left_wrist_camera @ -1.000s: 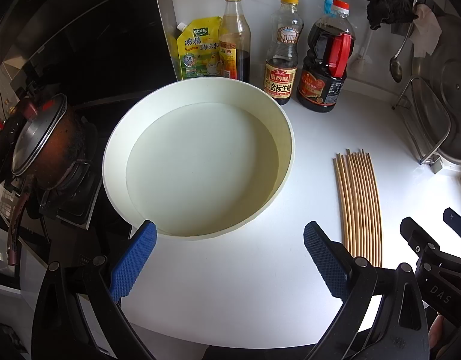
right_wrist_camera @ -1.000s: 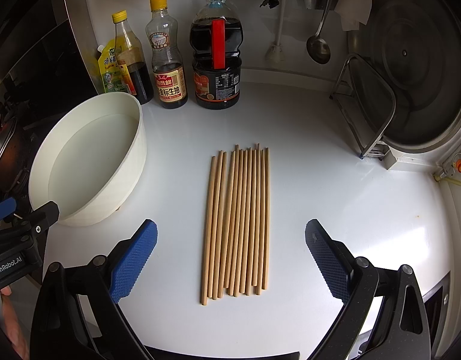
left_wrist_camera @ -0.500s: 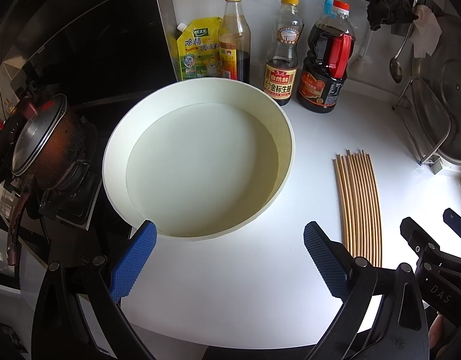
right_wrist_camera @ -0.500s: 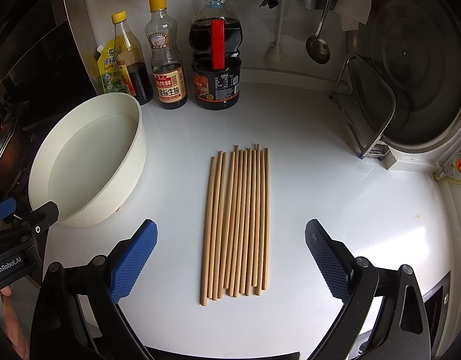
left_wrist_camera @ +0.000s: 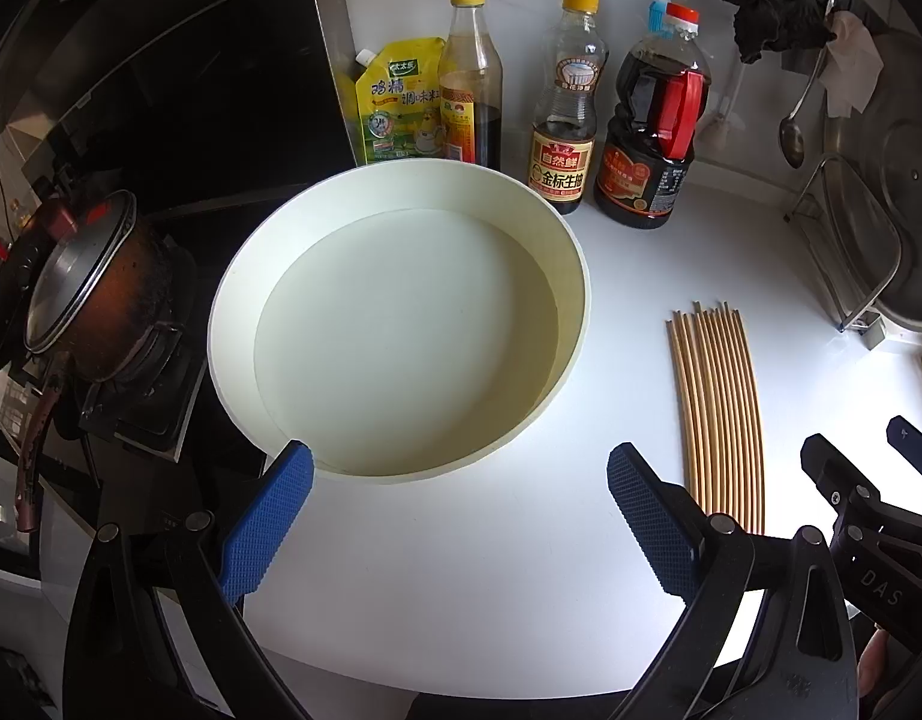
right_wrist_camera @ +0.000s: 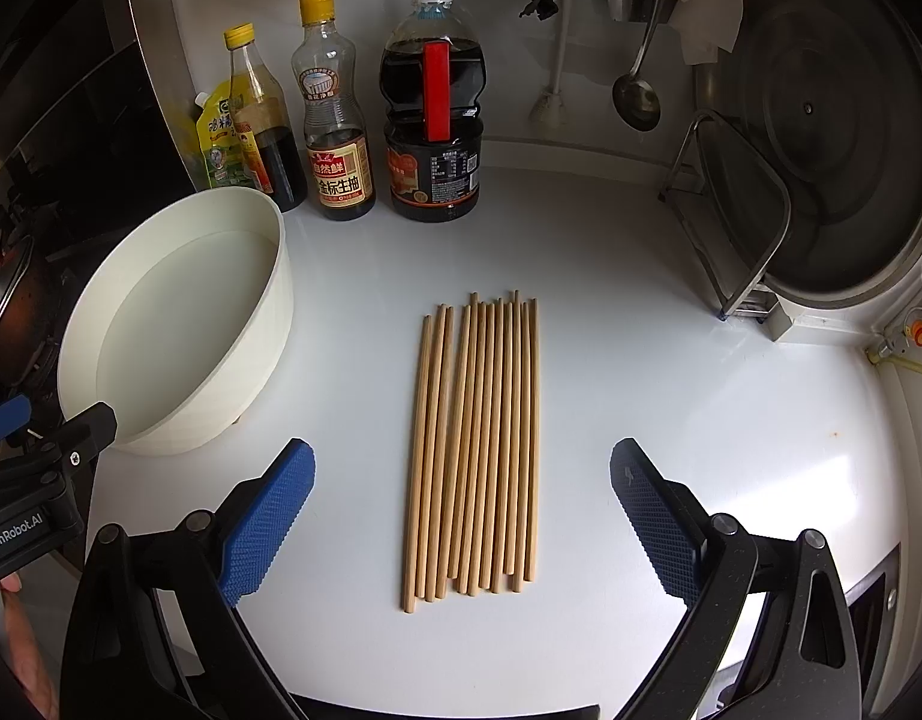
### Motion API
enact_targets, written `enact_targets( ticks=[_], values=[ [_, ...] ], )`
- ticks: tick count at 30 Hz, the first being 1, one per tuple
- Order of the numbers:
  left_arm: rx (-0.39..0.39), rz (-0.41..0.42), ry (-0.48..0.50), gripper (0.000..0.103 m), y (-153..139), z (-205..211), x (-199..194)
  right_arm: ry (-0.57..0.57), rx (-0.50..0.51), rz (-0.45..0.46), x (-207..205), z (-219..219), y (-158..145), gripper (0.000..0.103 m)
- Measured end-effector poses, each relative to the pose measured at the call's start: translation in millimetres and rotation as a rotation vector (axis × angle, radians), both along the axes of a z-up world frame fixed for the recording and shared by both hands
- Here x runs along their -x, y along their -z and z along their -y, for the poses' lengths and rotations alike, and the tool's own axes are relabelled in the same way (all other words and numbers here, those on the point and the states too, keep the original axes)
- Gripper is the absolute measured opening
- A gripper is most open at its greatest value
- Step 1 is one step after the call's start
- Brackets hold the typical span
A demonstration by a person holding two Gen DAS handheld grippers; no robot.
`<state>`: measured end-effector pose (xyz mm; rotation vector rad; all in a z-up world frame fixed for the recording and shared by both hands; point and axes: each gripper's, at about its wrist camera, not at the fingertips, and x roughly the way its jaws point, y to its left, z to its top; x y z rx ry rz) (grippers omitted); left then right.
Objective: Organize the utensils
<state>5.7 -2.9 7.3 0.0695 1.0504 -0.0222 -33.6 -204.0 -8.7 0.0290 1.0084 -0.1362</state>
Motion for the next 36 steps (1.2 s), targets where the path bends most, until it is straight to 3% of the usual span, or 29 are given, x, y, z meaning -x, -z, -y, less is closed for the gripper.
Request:
enact_targets(
  ticks=[13,21,32,36],
  values=[
    [0.012,-0.005,0.004,0.097,3,1,3,0.012,-0.025,-0.006,0,7,2,0.094],
    [0.032,0.002,0.064,0.097,16,28,7,0.024,-0.066,0.018,12,41,13,0.094],
    [0.104,0.059,0.153,0.097,44,78,10,0.028,-0.082,0.052,19,95,60,0.094],
    [0.105,0.035,0.164,0.097,60,97,4,0.024,-0.062,0.052,13,106,78,0.094]
  ],
)
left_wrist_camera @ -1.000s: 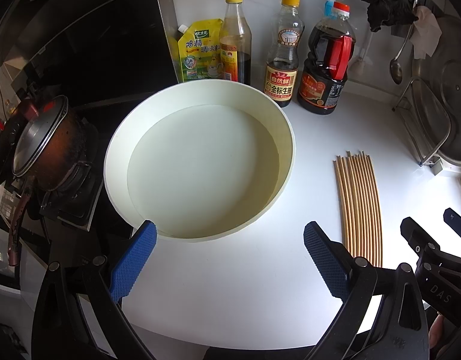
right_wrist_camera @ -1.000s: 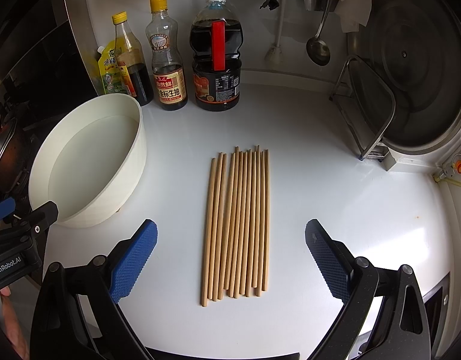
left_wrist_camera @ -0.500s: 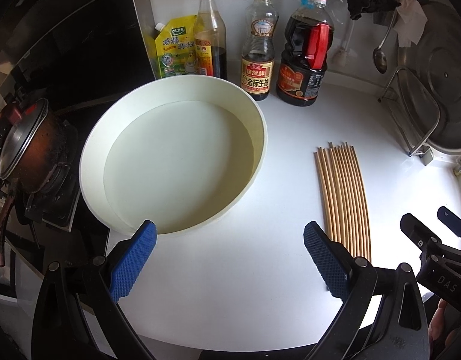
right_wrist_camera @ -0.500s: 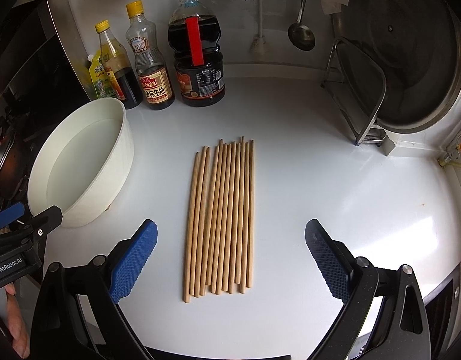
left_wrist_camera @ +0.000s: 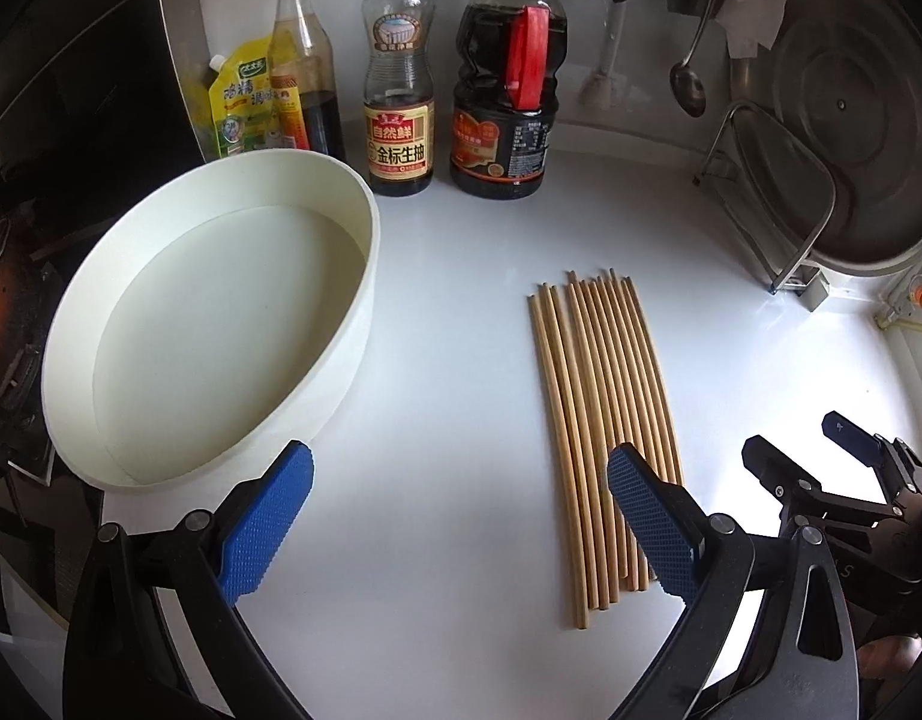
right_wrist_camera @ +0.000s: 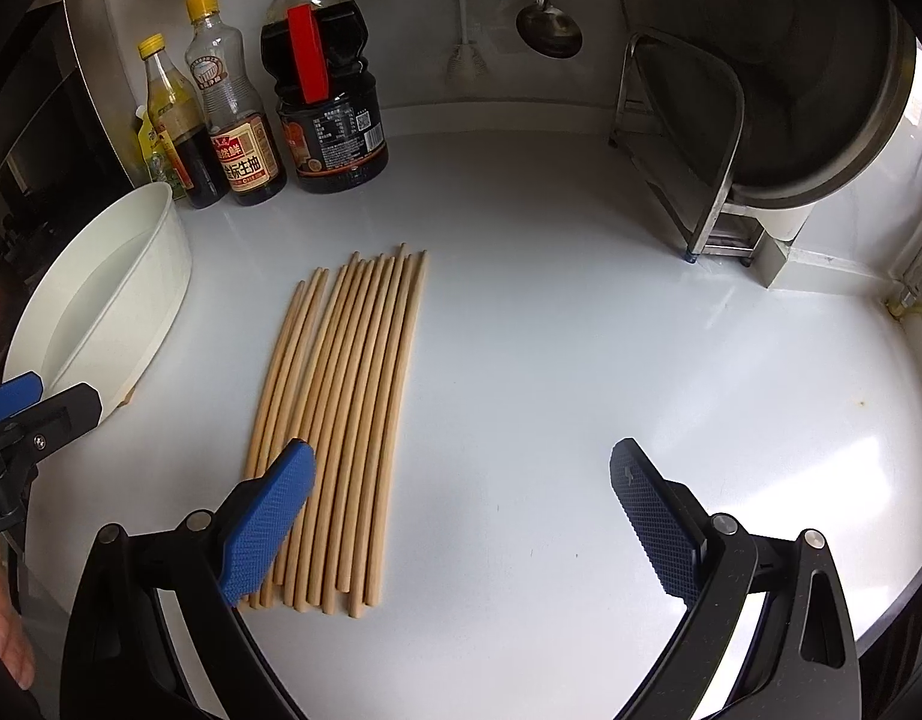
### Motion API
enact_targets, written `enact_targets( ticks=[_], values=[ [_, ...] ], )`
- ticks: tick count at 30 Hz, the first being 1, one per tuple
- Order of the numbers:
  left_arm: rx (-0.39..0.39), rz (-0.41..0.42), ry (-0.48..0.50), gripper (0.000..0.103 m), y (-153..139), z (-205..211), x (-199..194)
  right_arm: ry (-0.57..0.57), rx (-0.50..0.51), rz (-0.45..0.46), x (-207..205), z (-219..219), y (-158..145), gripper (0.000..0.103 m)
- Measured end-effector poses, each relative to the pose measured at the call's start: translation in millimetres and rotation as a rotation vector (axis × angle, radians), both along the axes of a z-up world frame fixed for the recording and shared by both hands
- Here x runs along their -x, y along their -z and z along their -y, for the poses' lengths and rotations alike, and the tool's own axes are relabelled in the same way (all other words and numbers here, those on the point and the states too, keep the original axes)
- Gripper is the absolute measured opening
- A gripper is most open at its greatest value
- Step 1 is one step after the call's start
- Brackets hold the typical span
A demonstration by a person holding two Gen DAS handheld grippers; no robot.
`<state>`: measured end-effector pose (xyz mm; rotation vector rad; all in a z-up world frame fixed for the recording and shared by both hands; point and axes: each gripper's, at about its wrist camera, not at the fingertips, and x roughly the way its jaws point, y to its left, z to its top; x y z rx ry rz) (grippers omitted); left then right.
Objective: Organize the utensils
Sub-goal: 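Lower both tools toward the row of wooden chopsticks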
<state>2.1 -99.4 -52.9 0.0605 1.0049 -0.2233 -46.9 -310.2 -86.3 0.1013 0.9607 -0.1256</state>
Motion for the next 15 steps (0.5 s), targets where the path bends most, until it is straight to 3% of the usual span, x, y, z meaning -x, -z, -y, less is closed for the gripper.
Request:
enact_targets(
  ticks=[7,15],
  values=[
    [0.015,0.02,-0.047,0.097,24,10,-2,0.003,0.032,-0.055,-18,5,31,0.094],
    [-0.001,-0.012,-0.067,0.097,45,12,-6,-0.011,0.052,-0.068,-29,0,48,0.094]
  ],
)
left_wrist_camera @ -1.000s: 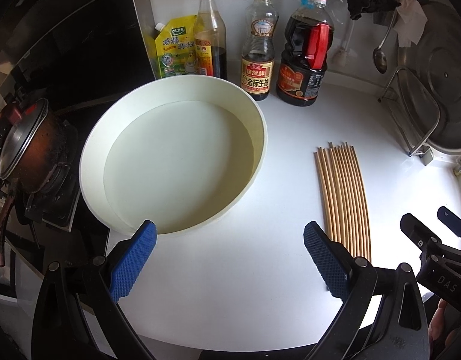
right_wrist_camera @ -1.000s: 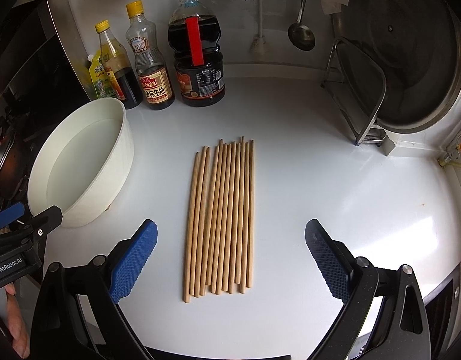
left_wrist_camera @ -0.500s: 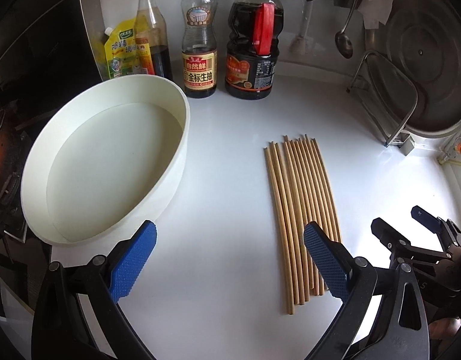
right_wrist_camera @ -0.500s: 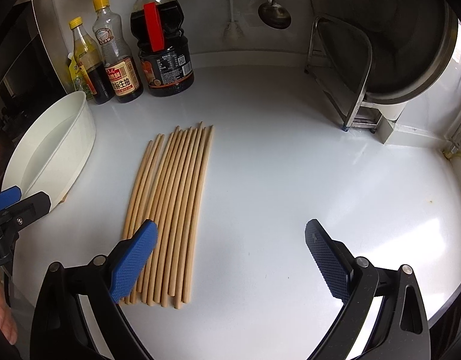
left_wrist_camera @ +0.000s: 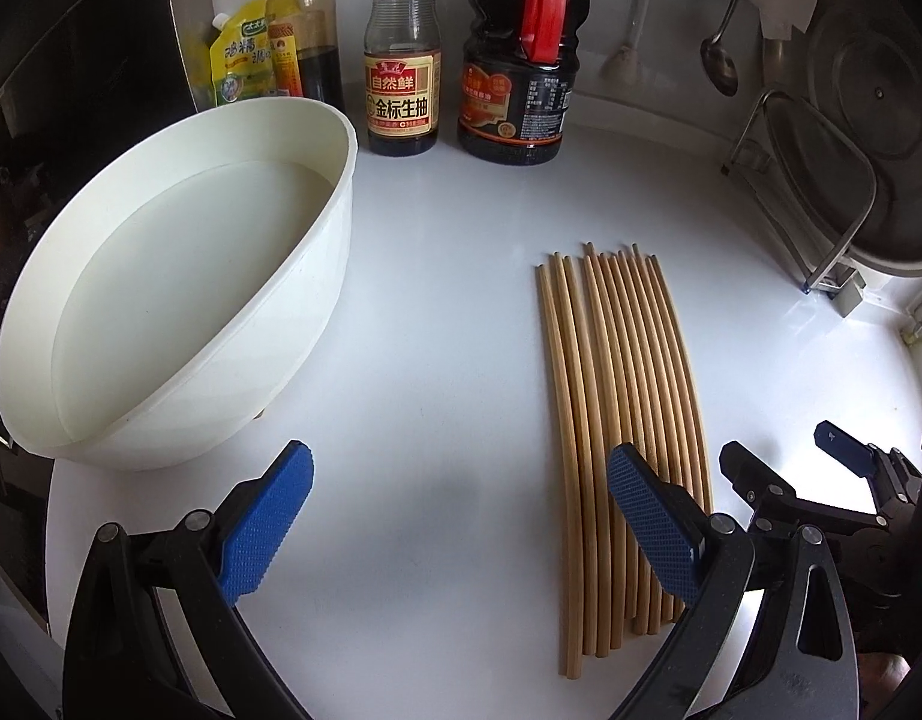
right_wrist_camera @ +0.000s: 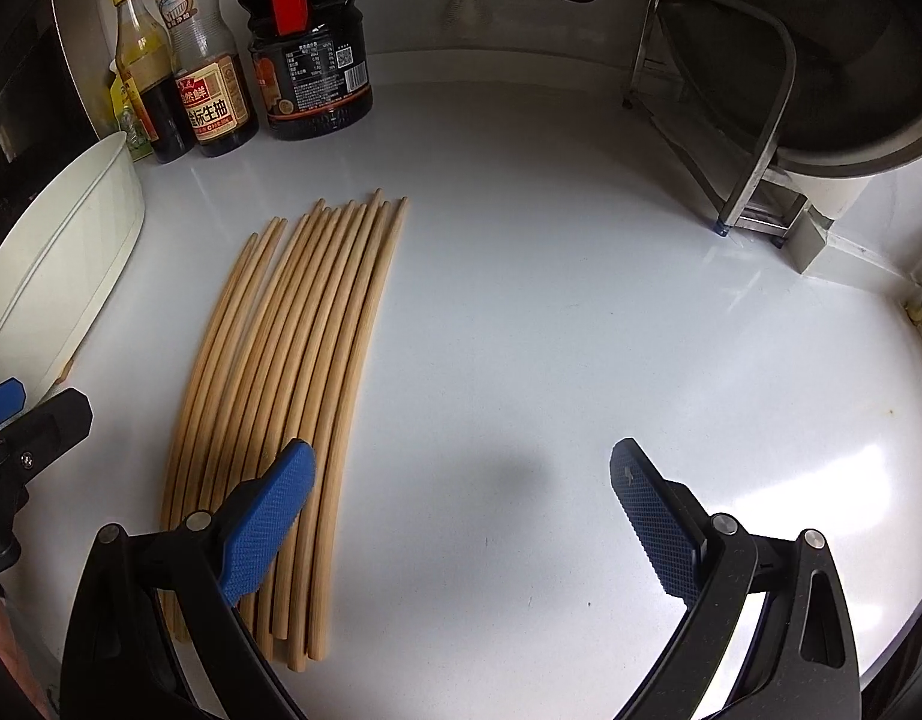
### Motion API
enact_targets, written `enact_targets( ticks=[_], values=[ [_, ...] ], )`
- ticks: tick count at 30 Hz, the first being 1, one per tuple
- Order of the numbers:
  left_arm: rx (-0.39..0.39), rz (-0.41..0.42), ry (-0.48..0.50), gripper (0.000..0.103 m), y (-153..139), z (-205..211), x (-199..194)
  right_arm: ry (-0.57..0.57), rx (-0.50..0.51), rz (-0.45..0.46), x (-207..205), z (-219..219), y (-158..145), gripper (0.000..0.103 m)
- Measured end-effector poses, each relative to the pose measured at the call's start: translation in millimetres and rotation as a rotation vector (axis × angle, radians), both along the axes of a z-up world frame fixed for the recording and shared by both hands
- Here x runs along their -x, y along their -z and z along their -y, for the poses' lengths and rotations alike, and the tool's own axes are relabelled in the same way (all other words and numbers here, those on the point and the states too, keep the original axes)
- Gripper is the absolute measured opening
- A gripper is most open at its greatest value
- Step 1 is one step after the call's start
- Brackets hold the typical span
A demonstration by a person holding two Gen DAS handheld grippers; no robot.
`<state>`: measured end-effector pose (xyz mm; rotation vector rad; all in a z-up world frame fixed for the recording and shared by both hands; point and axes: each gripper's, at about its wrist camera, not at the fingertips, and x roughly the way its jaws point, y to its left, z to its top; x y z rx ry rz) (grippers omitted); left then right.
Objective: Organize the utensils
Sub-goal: 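Lower both tools toward the row of wooden chopsticks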
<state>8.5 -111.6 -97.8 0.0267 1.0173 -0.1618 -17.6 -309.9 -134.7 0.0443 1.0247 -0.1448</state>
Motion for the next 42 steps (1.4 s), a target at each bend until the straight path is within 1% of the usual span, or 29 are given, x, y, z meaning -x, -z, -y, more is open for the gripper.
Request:
enact_targets(
  ticks=[5,9,18,21,25,31,36,42],
  values=[
    [-0.026,-0.004,0.004,0.097,7,4,-2,0.0,-0.001,-0.015,-4,1,7,0.094],
    [-0.045,-0.003,0.01,0.097,9,9,-4,-0.01,0.022,-0.031,-7,-2,12,0.094],
    [-0.04,-0.011,0.016,0.097,15,17,-6,-0.007,0.071,-0.031,-9,4,14,0.094],
    [-0.05,-0.027,0.015,0.097,19,19,-6,-0.001,0.068,-0.029,-8,9,15,0.094],
    [-0.045,-0.046,0.005,0.097,23,18,-6,0.003,0.065,-0.029,-8,11,15,0.094],
    [-0.079,-0.072,-0.005,0.097,33,18,-7,0.006,0.06,-0.026,-8,12,17,0.094],
    [-0.087,-0.068,-0.015,0.097,36,18,-7,0.002,0.069,-0.02,-7,11,17,0.094],
    [-0.103,-0.069,-0.001,0.097,37,25,-8,0.003,0.069,-0.019,-7,11,16,0.094]
  ],
)
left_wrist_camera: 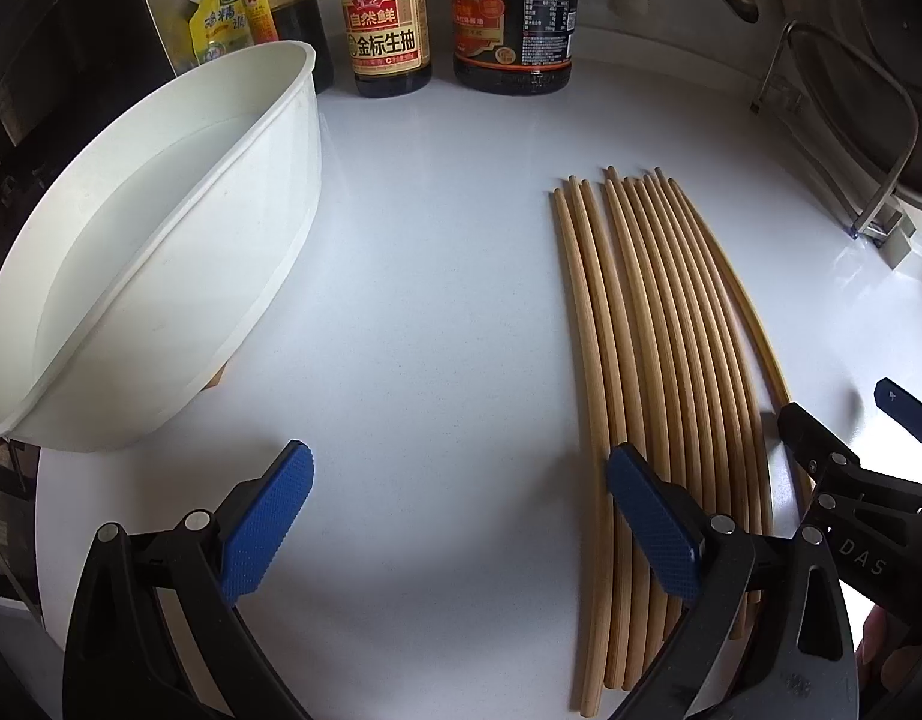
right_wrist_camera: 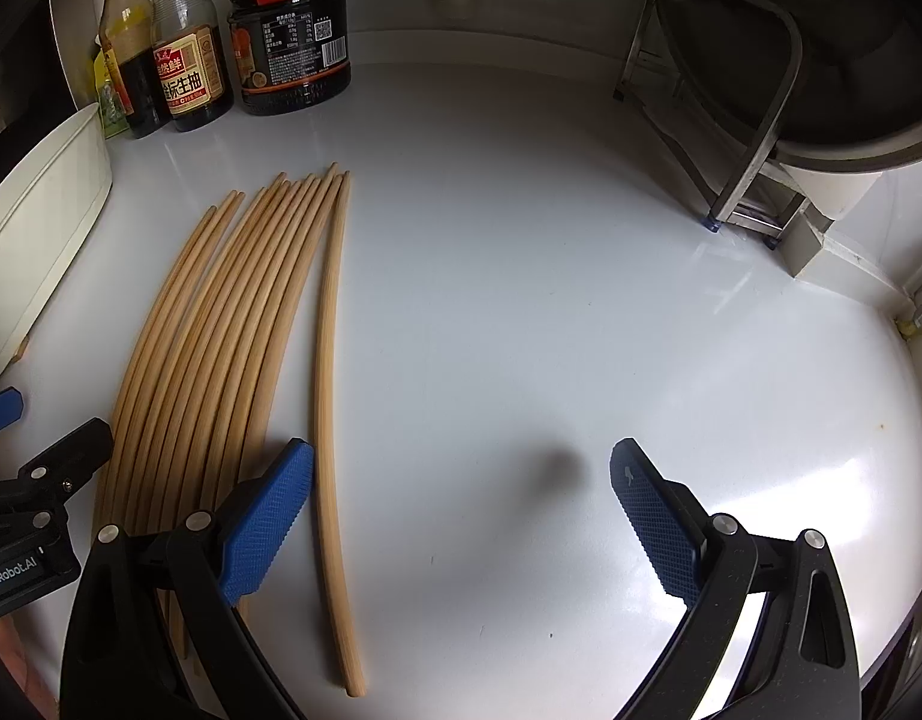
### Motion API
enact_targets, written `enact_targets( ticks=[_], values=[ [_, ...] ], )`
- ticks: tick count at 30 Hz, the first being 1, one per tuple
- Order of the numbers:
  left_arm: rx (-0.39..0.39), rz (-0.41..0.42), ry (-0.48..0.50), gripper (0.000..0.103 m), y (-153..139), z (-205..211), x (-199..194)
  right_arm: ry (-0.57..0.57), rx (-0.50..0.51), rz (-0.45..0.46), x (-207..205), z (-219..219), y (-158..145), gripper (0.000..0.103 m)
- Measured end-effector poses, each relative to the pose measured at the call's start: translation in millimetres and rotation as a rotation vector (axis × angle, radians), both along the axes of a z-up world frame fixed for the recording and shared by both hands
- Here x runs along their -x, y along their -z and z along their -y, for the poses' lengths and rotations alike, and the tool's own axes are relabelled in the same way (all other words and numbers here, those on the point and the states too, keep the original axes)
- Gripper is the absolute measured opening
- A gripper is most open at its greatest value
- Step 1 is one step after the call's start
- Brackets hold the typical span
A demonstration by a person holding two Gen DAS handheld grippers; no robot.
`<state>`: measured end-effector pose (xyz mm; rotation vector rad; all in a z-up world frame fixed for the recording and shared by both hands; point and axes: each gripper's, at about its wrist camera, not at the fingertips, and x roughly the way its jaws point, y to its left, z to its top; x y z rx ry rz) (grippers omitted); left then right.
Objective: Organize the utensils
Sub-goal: 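Lower both tools toward the row of wooden chopsticks, then close the right tool on one chopstick while the left tool grasps another, then lift and carry both held chopsticks over the white basin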
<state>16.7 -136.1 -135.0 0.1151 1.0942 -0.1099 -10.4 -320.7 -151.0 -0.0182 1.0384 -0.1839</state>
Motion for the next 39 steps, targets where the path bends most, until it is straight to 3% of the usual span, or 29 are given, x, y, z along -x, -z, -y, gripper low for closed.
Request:
enact_targets(
  ticks=[9,22,24,28,30,31,33,35,37,39],
  values=[
    [-0.007,0.002,-0.026,0.098,1,-5,-2,-0.011,0.008,0.014,0,1,0,0.094],
    [-0.098,0.01,-0.003,0.097,2,5,-17,-0.079,0.05,0.04,-10,-8,-1,0.094],
    [-0.1,0.022,0.016,0.095,2,8,-18,-0.096,0.048,0.05,-10,-10,-1,0.087],
    [-0.046,0.018,0.037,0.077,0,9,-16,-0.129,0.024,0.062,-11,-15,-3,0.065],
    [-0.031,0.018,0.047,0.07,-1,10,-15,-0.144,0.022,0.061,-12,-18,-5,0.045],
    [-0.024,0.018,0.051,0.063,-2,11,-14,-0.154,0.018,0.057,-12,-20,-5,0.04],
    [-0.002,0.016,0.064,0.049,-3,13,-14,-0.168,0.013,0.049,-13,-23,-5,0.022],
    [0.013,0.013,0.077,0.021,-4,14,-14,-0.182,-0.003,0.037,-15,-26,-5,0.006],
    [0.003,0.01,0.087,0.008,-5,16,-15,-0.182,0.0,0.031,-15,-27,-5,0.006],
    [0.005,-0.001,0.098,0.008,-5,16,-15,-0.173,-0.031,0.028,-16,-24,-5,0.006]
  ],
)
